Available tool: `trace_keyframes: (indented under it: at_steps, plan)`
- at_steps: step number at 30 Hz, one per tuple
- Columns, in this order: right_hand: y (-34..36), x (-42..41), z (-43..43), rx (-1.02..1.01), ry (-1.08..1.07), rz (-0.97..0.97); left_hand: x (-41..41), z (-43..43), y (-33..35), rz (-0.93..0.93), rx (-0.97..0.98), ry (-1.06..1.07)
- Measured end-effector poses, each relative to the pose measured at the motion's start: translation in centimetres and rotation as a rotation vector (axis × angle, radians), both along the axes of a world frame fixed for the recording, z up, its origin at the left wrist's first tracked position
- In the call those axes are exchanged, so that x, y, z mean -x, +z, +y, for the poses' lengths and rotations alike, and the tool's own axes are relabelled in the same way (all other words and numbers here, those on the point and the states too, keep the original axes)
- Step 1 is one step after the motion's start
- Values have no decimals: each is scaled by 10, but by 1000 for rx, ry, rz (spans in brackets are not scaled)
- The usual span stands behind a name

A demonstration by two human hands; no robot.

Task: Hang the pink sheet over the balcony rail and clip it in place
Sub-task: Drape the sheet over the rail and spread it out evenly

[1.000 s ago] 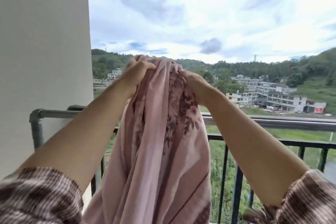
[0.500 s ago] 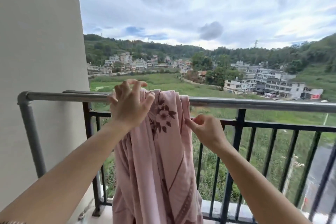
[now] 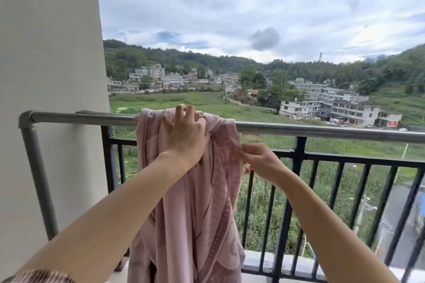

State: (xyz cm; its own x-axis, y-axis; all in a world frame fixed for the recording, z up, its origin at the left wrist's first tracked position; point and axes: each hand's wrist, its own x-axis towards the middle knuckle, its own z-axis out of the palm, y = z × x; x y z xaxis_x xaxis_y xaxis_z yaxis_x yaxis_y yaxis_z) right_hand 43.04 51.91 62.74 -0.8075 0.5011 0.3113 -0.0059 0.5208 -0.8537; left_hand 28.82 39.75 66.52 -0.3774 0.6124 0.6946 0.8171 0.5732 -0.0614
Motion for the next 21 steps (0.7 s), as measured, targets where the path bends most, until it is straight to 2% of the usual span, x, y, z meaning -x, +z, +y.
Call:
trace_keyframes:
  at_steps: [4, 7, 11, 14, 16, 17, 19, 21]
  plan:
    - [35, -14, -5, 10, -28, 126, 18, -7, 5, -247, -197, -219]
    - [76, -9, 3, 69, -143, 246, 31, -9, 22, -379, -359, -281]
    - [114, 9, 26, 376, -391, 332, 46, -2, 51, -703, -605, -375]
    - [140, 22, 47, 513, -553, 588, 64, 2, 70, -827, -837, -351]
    - [156, 36, 60, 335, -717, 695, 70, 4, 77, -770, -878, -328]
    - [159, 42, 61, 191, -786, 678, 71, 5, 77, -716, -850, -335]
    - [154, 49, 65, -64, -817, 486, 70, 8, 69, -619, -716, -344]
    - [135, 47, 79, -147, -790, 186, 71, 7, 54, -600, -586, -314]
